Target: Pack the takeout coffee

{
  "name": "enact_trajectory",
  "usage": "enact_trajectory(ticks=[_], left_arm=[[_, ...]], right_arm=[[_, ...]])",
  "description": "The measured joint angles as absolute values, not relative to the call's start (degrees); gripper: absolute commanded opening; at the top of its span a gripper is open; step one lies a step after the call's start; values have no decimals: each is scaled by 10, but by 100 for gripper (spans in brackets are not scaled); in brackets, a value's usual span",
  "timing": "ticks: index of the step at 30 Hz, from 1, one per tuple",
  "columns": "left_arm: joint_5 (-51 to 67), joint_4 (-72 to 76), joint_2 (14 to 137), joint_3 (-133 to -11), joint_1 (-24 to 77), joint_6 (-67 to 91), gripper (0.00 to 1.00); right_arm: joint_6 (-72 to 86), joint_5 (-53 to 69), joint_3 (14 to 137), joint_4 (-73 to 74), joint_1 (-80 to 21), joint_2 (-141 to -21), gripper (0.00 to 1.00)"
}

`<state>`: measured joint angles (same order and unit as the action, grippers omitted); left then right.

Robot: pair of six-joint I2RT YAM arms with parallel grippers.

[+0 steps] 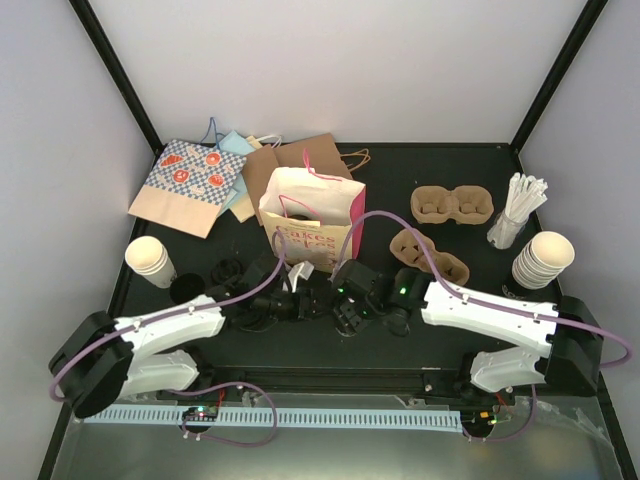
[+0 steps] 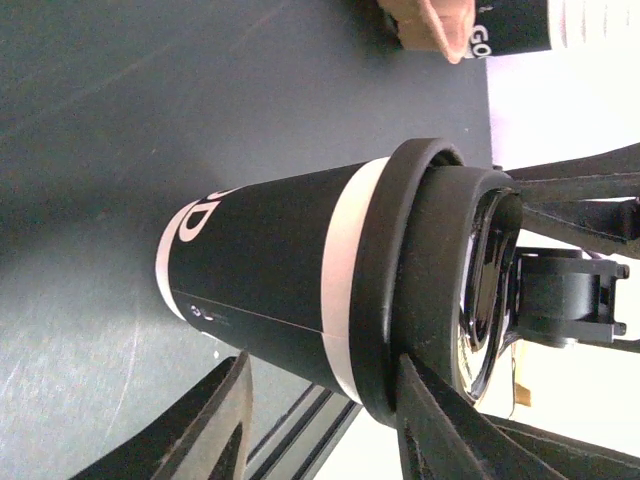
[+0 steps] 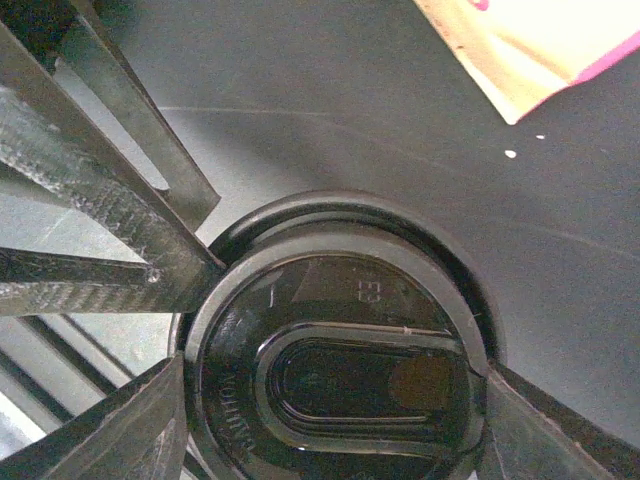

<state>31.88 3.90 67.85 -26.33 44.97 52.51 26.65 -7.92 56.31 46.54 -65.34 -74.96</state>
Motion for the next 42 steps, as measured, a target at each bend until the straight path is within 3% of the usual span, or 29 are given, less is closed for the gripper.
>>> enact_trajectory(ticks=[14,42], left_arm=[[287,-135,574,-296,404,488,47],[379,-17,647,-248,395,454,53]], right_arm=[[141,-23,578,464,-688,-765,74],[118,-11,584,459,-687,-776,74]])
